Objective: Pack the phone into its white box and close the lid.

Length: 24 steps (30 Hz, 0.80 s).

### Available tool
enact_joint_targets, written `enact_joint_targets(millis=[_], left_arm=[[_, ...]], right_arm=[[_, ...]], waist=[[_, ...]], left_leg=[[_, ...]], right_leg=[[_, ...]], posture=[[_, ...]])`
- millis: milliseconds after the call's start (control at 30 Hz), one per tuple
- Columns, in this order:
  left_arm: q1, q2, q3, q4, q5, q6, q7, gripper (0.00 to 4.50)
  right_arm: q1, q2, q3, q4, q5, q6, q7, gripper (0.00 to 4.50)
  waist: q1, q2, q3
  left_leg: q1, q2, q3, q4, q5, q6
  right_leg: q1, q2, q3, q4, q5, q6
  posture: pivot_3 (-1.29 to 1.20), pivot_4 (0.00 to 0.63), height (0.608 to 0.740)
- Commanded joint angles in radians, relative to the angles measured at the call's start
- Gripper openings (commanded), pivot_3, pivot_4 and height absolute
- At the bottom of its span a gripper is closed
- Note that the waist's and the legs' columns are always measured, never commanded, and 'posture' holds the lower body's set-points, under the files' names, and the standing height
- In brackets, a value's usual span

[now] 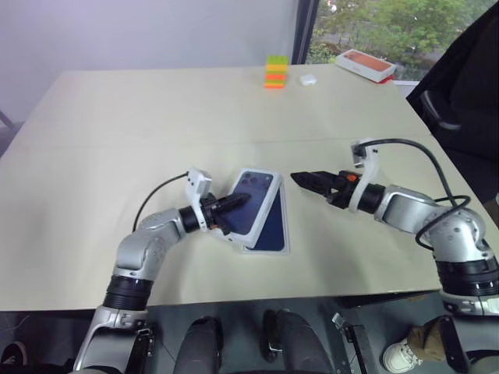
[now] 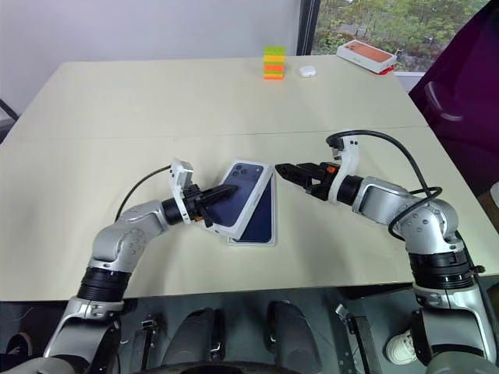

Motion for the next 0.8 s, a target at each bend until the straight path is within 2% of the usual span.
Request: enact_joint_targets(millis=[33,133,233,267,333,433,533,567,667,800], left_arm=[[-0.003,-0.01,-0.015,-0.028,0.012,-0.016,-0.007,0.0],[-0.012,0.021,0.045,-0.062,-0.021,0.013,0.005,0.0],[-0.008,0.069,0.087,-0.086,-0.034,0.032,0.007,0.0],[-0.006,0.096,0.101,-0.086,-0.027,0.024,0.003,0.0],[-0.006,0.161,0.154,-0.061,-0.022,0.023,-0.003,0.0],[0.009,0.215,0.174,-0.023,-0.009,-0.008,-0.033,0.0],[0.003,0.225,0.152,0.041,0.034,-0.034,-0.033,0.0],[-0.005,0.219,0.147,0.064,0.037,-0.02,-0.028,0.0],[-0.044,0.178,0.146,0.104,-0.031,0.124,-0.028,0.0],[-0.07,0.143,0.085,0.127,0.022,0.131,-0.037,0.0]], right_arm=[[-0.027,0.0,0.024,-0.025,-0.149,-0.068,0.081,4.45],[-0.002,-0.035,0.115,-0.076,-0.377,-0.219,0.172,4.45],[0.022,-0.02,0.138,-0.092,-0.464,-0.275,0.225,4.45],[0.029,-0.007,0.132,-0.094,-0.463,-0.27,0.236,4.21],[0.05,-0.006,0.165,-0.113,-0.526,-0.301,0.272,3.61],[0.062,0.003,0.178,-0.126,-0.58,-0.313,0.302,2.09],[0.061,0.019,0.187,-0.13,-0.608,-0.301,0.323,0.43],[0.062,0.022,0.194,-0.129,-0.624,-0.302,0.331,0.05],[0.052,0.039,0.195,-0.111,-0.666,-0.308,0.336,0.05],[0.024,0.071,0.181,-0.104,-0.69,-0.282,0.331,0.05]], waist=[[0.002,0.0,0.0],[0.002,0.0,0.0],[0.001,0.0,0.0],[0.0,0.0,0.0],[-0.002,0.0,0.0],[0.0,0.0,0.0],[0.005,0.0,0.0],[0.008,0.0,0.0],[0.017,0.0,0.0],[0.023,0.0,0.0]], left_leg=[[0.0,0.0,0.0,0.0,0.0,0.0],[-0.001,-0.001,0.0,0.0,0.0,0.0],[-0.002,0.0,0.0,0.0,0.0,0.0],[-0.001,0.0,0.0,0.0,0.0,0.0],[-0.001,0.0,0.0,0.0,0.0,0.0],[0.0,0.0,0.0,0.0,0.0,0.0],[0.0,-0.001,0.001,0.001,0.0,0.0],[0.0,-0.001,0.001,0.001,0.0,0.0],[0.0,-0.001,0.001,0.002,0.0,0.0],[-0.001,-0.001,0.001,0.002,0.0,0.0]], right_leg=[[0.0,0.0,0.0,0.0,0.0,0.0],[0.0,-0.001,0.0,0.0,0.0,0.0],[0.0,-0.001,0.0,-0.001,0.0,0.0],[0.0,-0.001,0.0,-0.001,0.0,0.0],[0.0,-0.001,0.0,-0.001,0.0,0.0],[0.0,0.0,-0.001,-0.001,0.0,0.0],[0.001,-0.002,-0.001,-0.001,0.0,0.0],[0.001,-0.002,-0.001,-0.001,0.0,0.0],[0.001,-0.002,0.0,-0.001,0.0,0.0],[0.001,-0.002,-0.001,0.0,0.001,-0.001]], posture=[[0.0,0.15,0.74],[0.0,0.15,0.74],[0.0,0.15,0.74],[0.0,0.15,0.74],[0.0,0.15,0.74],[0.0,0.15,0.74],[0.0,0.15,0.74],[0.0,0.15,0.74],[0.0,0.15,0.74],[0.0,0.15,0.74]])
